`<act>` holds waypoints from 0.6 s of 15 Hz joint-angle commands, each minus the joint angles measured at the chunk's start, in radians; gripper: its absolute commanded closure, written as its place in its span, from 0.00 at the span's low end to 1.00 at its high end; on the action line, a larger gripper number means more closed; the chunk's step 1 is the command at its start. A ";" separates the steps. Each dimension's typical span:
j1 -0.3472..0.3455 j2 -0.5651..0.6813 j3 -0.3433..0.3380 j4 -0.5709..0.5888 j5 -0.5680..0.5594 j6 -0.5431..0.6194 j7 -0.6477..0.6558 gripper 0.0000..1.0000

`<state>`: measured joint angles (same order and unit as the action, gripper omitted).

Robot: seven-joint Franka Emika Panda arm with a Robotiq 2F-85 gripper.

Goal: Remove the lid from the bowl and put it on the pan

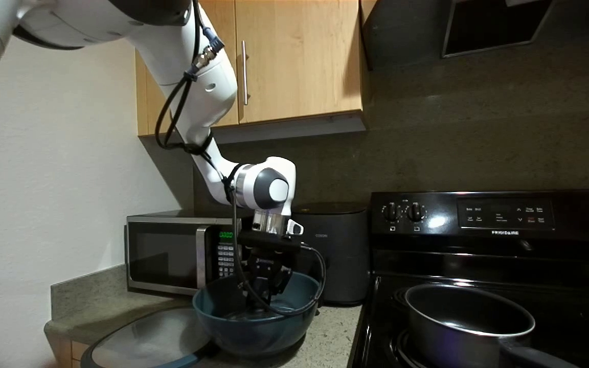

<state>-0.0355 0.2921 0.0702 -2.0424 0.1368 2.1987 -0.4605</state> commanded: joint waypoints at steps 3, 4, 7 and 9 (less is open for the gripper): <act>0.025 -0.145 0.054 -0.041 0.036 0.041 -0.004 0.78; 0.034 -0.186 0.060 -0.061 0.032 0.054 -0.009 0.78; 0.068 -0.273 0.070 -0.076 0.033 0.067 -0.002 0.78; 0.079 -0.213 0.056 -0.019 0.012 0.036 0.001 0.53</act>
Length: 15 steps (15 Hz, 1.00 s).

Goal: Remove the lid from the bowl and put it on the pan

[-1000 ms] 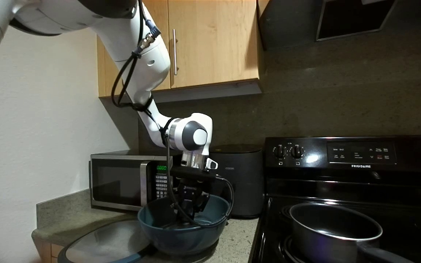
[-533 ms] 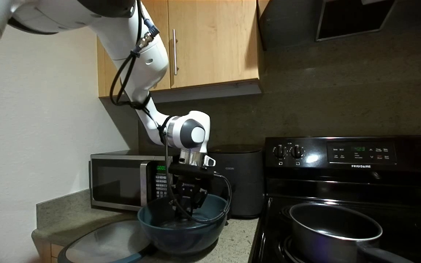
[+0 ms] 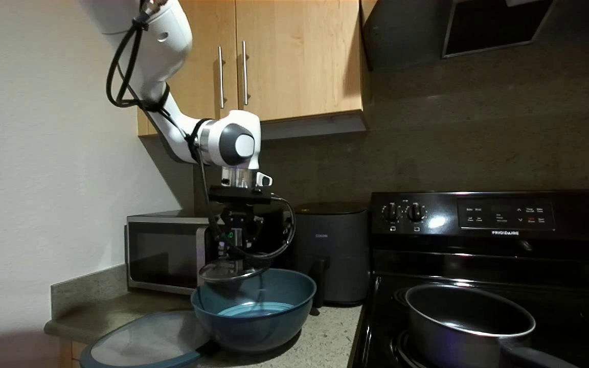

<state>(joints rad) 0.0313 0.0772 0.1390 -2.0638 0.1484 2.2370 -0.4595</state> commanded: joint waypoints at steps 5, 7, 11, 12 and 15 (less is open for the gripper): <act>0.021 -0.060 -0.028 -0.019 -0.046 0.013 0.046 0.78; 0.008 -0.099 -0.053 -0.048 -0.102 0.051 0.116 0.78; -0.015 -0.167 -0.110 -0.102 -0.197 0.112 0.284 0.78; -0.022 -0.181 -0.120 -0.115 -0.214 0.121 0.330 0.78; -0.035 -0.187 -0.145 -0.137 -0.176 0.162 0.408 0.78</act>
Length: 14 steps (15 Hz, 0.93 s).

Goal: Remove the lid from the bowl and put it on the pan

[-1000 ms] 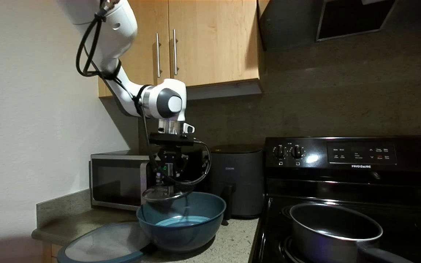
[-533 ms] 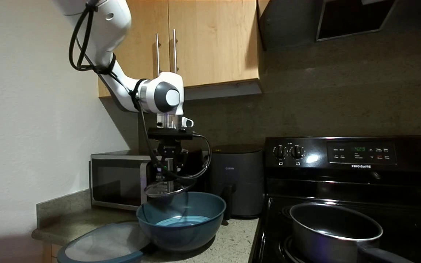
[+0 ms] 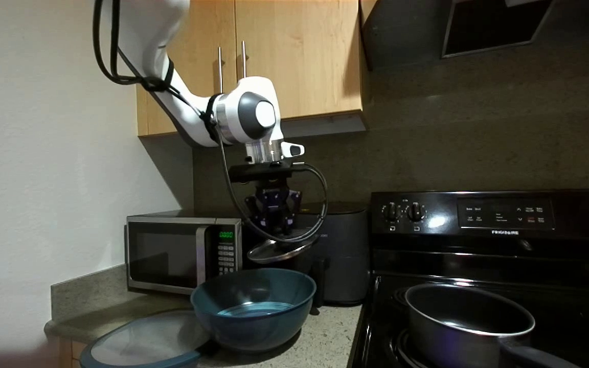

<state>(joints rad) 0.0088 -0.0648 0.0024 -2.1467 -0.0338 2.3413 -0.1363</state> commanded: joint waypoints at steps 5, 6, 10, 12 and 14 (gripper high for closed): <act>-0.010 -0.015 -0.014 -0.030 0.001 0.027 0.064 0.53; -0.009 -0.015 -0.013 -0.030 0.001 0.027 0.066 0.53; -0.035 -0.016 -0.043 -0.012 0.034 0.044 0.082 0.78; -0.067 -0.027 -0.084 0.002 0.070 0.042 0.095 0.78; -0.107 -0.041 -0.134 0.018 0.116 0.025 0.080 0.78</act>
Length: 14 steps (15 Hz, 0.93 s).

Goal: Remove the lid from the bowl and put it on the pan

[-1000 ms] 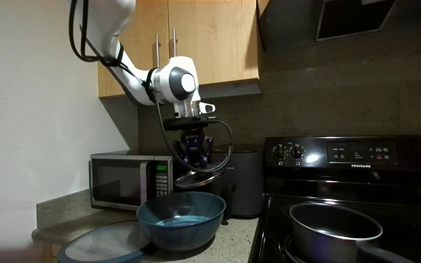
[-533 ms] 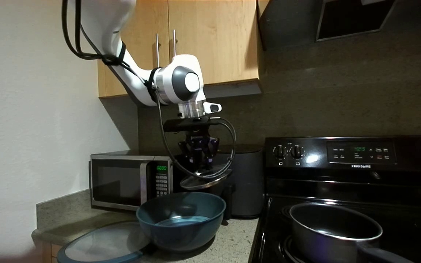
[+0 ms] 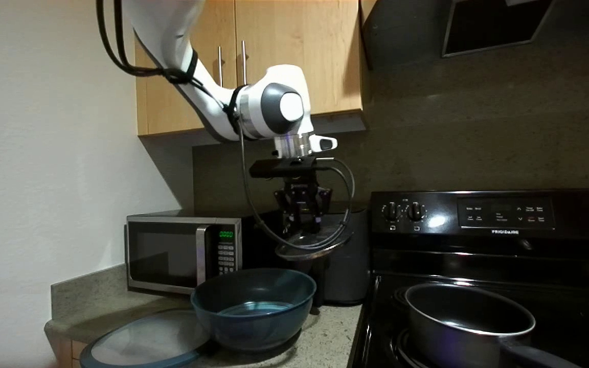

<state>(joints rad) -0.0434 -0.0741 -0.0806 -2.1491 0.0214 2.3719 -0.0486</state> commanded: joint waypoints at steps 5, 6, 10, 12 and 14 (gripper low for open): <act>-0.152 -0.022 -0.160 0.058 0.165 -0.019 0.031 0.78; -0.162 -0.007 -0.172 0.069 0.191 -0.018 0.046 0.78; -0.170 0.000 -0.173 0.055 0.192 -0.007 0.045 0.53; -0.166 0.003 -0.165 0.056 0.194 -0.007 0.065 0.53; -0.170 0.023 -0.169 0.073 0.211 -0.006 0.077 0.78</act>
<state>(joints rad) -0.2020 -0.0702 -0.2487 -2.0953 0.2147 2.3667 0.0215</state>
